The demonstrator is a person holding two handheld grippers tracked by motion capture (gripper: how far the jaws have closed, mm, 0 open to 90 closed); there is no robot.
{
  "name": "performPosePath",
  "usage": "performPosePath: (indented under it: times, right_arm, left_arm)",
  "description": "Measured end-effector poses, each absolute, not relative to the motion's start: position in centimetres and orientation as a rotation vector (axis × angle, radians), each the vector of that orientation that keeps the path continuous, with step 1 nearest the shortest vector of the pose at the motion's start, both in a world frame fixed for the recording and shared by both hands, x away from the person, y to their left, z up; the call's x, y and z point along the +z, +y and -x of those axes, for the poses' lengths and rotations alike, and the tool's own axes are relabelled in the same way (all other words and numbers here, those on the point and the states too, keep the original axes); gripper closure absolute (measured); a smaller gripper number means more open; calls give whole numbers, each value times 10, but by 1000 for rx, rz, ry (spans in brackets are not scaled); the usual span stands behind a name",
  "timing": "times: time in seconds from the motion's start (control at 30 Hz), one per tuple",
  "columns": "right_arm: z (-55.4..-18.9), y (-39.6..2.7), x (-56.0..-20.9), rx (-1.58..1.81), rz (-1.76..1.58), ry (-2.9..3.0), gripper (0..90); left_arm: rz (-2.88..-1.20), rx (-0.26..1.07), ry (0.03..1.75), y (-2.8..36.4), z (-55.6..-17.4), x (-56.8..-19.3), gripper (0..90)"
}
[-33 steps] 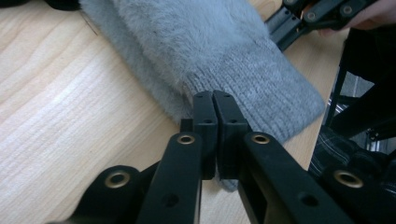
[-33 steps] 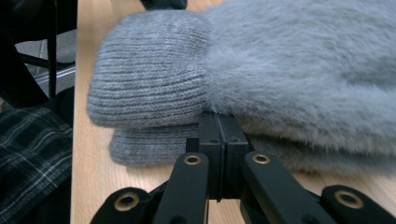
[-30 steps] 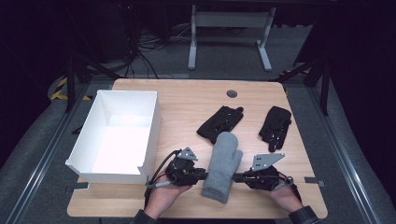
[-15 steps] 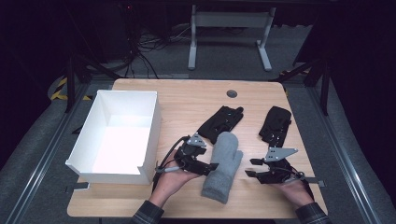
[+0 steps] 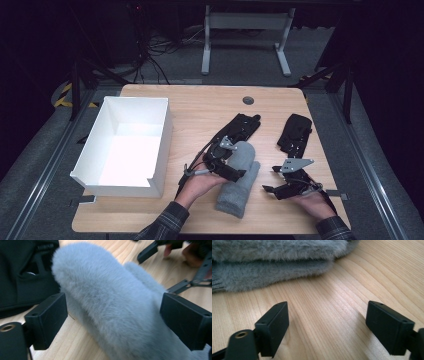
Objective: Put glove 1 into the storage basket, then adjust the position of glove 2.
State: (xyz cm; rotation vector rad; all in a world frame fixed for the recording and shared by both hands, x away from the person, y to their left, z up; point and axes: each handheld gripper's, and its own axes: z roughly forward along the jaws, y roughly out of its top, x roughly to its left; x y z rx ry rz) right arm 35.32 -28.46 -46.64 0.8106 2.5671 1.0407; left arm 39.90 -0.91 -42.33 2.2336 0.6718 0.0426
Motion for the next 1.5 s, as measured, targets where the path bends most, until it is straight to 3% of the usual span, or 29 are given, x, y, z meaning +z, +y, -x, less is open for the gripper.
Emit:
performPosePath:
  times: [0.3, 0.73, 0.8, 0.9, 0.97, 1.0, 1.13, 1.2, 1.5]
  right_arm:
    - [-353, -286, -468, 1054, -807, 2559, 171]
    - [-353, -286, -468, 1058, -803, 2558, 169]
    - [-353, -286, -468, 1058, -803, 2558, 168]
    - [-353, -286, -468, 1059, -802, 2558, 168]
    - [-353, -286, -468, 1059, -802, 2558, 168]
    - [-353, -286, -468, 1059, -801, 2559, 167]
    - [-353, -286, -468, 1060, -800, 2558, 164]
    - [-353, -286, -468, 1060, -798, 2558, 161]
    - [-353, -286, -470, 1078, -793, 2544, 148]
  left_arm:
    - [-2263, -21, 717, -19, -402, -448, 29]
    - [-2252, -87, 749, -15, -404, -462, 28]
    - [-2255, -114, 718, -15, -403, -460, 129]
    - [-2260, -134, 711, -14, -403, -459, 192]
    - [-2256, -176, 699, -14, -403, -459, 294]
    - [-2255, -194, 700, -13, -404, -458, 402]
    - [-2257, -250, 694, -13, -405, -458, 501]
    - [-2258, -264, 685, -13, -405, -458, 606]
    - [-2270, -245, 665, -13, -403, -452, 711]
